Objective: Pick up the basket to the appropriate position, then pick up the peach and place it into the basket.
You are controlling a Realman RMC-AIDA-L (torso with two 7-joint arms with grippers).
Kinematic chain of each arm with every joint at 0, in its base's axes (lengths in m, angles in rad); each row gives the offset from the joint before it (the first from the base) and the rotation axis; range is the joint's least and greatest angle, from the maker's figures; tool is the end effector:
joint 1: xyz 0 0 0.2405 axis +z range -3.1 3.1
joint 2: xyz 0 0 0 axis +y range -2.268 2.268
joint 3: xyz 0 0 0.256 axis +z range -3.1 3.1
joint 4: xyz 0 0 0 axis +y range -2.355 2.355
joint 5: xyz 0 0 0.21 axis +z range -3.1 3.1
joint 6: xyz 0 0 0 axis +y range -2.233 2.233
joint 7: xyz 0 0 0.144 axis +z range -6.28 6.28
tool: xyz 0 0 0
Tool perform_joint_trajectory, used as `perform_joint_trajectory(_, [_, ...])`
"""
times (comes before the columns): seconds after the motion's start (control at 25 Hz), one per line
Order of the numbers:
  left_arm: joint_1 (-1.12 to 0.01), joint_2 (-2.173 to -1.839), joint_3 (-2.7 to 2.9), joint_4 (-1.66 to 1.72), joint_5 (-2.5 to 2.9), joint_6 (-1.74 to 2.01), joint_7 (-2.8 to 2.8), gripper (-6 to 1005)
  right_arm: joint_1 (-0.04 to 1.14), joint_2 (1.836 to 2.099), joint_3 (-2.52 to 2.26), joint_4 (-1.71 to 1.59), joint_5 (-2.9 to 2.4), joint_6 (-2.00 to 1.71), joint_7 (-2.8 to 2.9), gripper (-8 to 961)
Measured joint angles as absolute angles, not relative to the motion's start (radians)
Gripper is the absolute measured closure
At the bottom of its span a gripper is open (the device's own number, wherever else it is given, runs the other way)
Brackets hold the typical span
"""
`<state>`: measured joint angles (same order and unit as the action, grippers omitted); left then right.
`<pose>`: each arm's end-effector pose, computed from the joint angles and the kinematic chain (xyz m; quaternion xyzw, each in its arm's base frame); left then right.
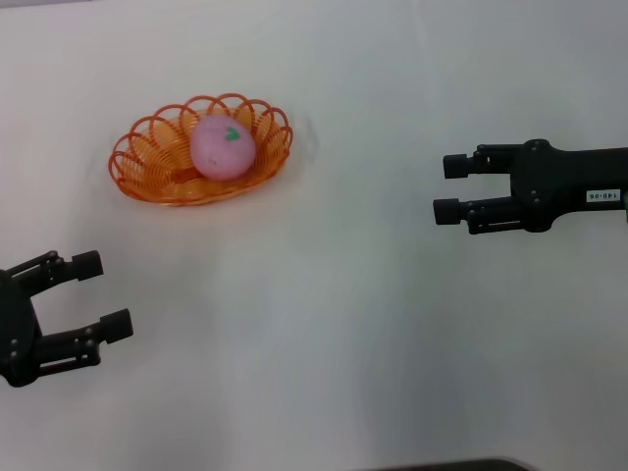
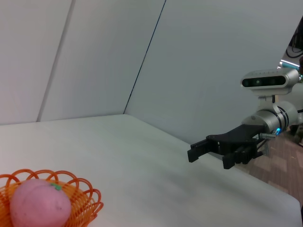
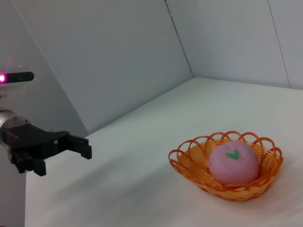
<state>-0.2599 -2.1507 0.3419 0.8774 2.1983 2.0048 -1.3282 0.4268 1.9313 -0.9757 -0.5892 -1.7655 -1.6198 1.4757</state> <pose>-0.3147 0.2096 0.0378 -0.9120 -0.2672 -0.2899 0.1131 0.2901 0.3004 0.0229 -0.9323 0.2675 0.2341 0.0671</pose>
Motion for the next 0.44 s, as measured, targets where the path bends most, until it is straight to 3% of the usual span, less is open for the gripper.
perform_joint_trajectory(0.44, [-0.259,-2.151,0.341,0.877,2.196,2.003,-1.328,111,0.426,1.931,-0.976,-0.589,-1.766,-1.620,1.476,127])
